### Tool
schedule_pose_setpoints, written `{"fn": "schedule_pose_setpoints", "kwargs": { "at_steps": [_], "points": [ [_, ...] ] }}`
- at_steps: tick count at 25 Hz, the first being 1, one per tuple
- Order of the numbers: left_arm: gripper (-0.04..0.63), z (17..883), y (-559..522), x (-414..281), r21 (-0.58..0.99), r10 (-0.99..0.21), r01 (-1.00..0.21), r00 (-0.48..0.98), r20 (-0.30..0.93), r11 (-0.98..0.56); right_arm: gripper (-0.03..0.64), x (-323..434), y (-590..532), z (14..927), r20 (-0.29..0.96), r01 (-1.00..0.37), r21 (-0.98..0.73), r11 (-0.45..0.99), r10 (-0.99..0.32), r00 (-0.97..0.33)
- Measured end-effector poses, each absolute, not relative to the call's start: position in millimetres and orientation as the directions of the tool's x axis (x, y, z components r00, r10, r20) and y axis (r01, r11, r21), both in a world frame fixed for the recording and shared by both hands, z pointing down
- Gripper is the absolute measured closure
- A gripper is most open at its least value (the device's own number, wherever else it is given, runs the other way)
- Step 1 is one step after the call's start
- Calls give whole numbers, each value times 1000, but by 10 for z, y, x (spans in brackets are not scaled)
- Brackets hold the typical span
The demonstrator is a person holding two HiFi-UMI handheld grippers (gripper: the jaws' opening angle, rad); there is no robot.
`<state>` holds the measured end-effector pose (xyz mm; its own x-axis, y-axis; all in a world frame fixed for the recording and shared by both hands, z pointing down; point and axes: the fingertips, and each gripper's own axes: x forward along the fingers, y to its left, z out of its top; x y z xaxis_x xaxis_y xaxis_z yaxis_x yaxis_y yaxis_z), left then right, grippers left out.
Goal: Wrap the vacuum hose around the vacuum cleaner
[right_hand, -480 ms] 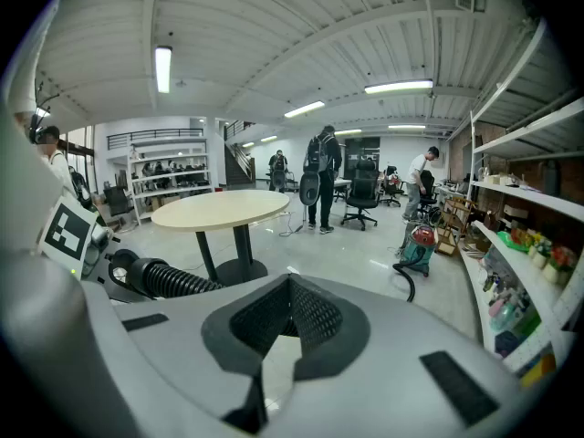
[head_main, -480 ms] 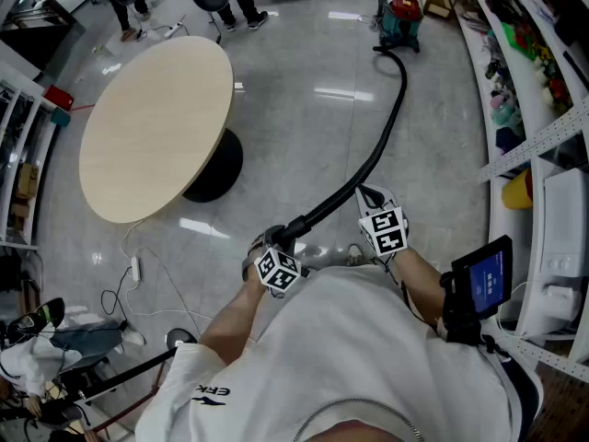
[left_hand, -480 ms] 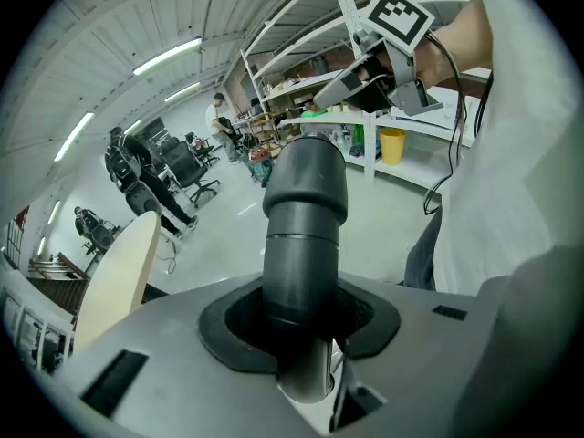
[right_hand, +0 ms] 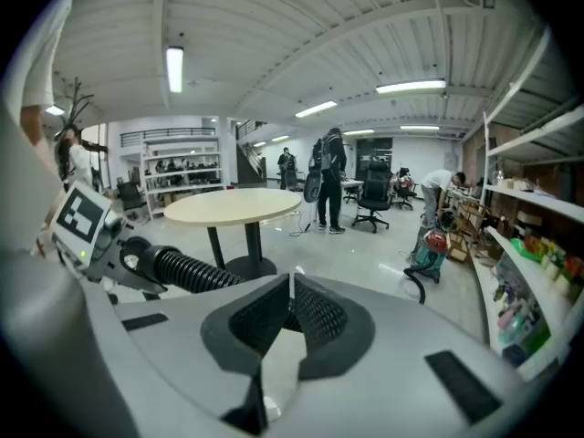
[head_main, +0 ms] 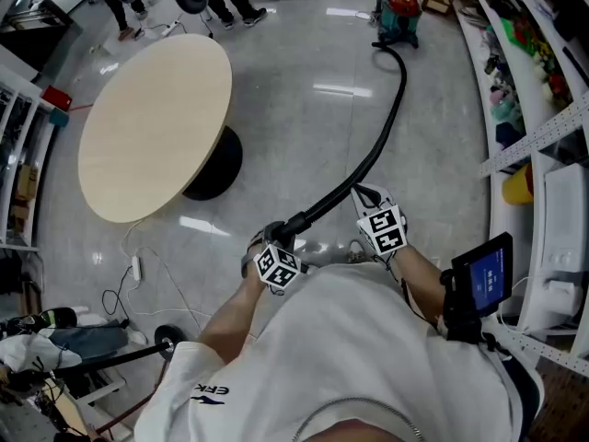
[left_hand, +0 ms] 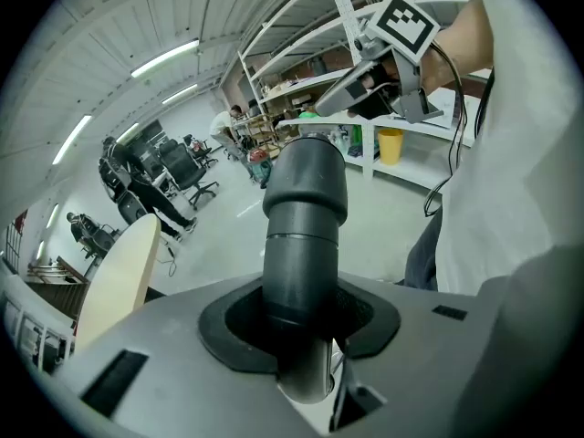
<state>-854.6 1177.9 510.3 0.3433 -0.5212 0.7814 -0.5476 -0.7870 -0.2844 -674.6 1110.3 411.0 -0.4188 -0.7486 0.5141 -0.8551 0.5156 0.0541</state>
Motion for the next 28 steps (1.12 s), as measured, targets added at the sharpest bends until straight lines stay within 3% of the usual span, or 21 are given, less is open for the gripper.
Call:
{"fn": "schedule_pose_setpoints", "kwargs": {
  "at_steps": [2,6,9,16,28],
  "points": [
    [471,5092,11778,-8548,-286,-521,-543,345,781,-789,610,-6846,11192,4223,547,-799,115,590,-709,-445],
    [471,5052,11795,-8532,-289,-517,-530,351,781,-797,437,-7016,11375,4461,610,-626,319,712,-660,-439],
    [471,5001,11807,-8531,-292,-512,-514,362,779,-807,382,-7122,11407,4540,617,-539,428,725,-671,-412],
    [471,4790,11797,-8458,-301,-504,-472,396,767,-829,364,-7125,11216,4528,592,-503,546,670,-734,-334],
    [471,4570,11769,-8129,-296,-461,-382,475,750,-875,367,-6785,11123,4329,495,-562,646,516,-844,-206]
  ]
}}
